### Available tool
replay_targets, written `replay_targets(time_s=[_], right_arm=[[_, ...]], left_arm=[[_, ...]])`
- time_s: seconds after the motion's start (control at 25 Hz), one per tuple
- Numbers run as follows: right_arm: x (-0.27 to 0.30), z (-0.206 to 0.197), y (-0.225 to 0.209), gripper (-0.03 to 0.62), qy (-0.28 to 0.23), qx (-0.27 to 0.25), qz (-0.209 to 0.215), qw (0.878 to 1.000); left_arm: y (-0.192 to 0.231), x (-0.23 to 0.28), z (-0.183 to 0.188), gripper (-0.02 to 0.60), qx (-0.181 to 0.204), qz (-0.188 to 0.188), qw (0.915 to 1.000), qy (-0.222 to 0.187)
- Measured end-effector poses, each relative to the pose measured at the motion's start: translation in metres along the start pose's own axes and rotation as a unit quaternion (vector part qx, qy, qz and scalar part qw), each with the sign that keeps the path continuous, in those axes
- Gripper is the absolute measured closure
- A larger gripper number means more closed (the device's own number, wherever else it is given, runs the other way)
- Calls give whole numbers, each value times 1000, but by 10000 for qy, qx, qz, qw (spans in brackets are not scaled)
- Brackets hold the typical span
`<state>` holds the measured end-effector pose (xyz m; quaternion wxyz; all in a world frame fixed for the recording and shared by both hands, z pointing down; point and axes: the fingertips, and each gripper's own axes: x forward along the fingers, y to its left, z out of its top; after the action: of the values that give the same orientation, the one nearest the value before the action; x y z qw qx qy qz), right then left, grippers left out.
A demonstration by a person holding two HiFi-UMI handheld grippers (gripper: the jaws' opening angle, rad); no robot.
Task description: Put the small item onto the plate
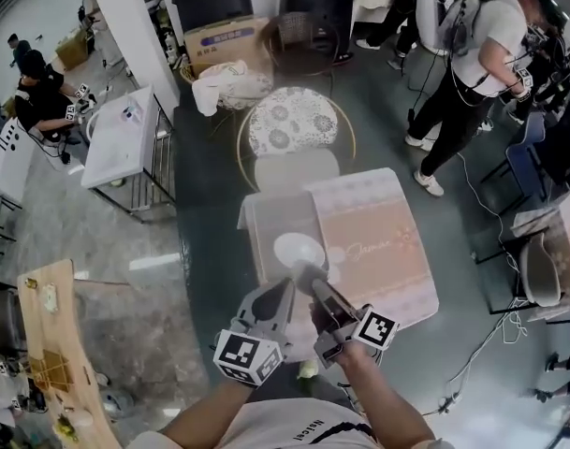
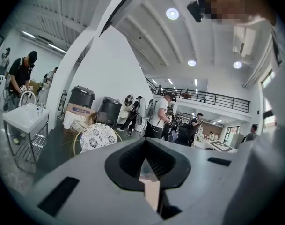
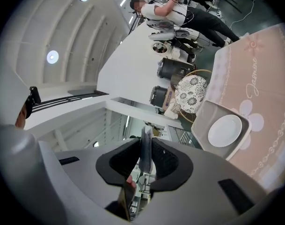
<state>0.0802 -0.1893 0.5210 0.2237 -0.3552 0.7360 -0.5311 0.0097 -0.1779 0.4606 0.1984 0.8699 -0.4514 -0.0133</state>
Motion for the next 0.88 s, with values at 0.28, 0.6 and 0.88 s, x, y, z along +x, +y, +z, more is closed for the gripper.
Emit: replay_targets(time_s=[0.28, 0.6, 0.88], right_arm=[[34, -1, -80, 503, -55, 139, -531, 9985], [54, -8, -165, 503, -109, 470, -1109, 9927], [66, -18, -223, 503, -7, 595, -1594, 9854]], left_arm=[[43, 41, -34, 575, -88, -213, 9992, 335], [76, 73, -78, 576, -134, -326, 9975, 606], [92, 86, -106, 575, -250, -326, 9962, 774]])
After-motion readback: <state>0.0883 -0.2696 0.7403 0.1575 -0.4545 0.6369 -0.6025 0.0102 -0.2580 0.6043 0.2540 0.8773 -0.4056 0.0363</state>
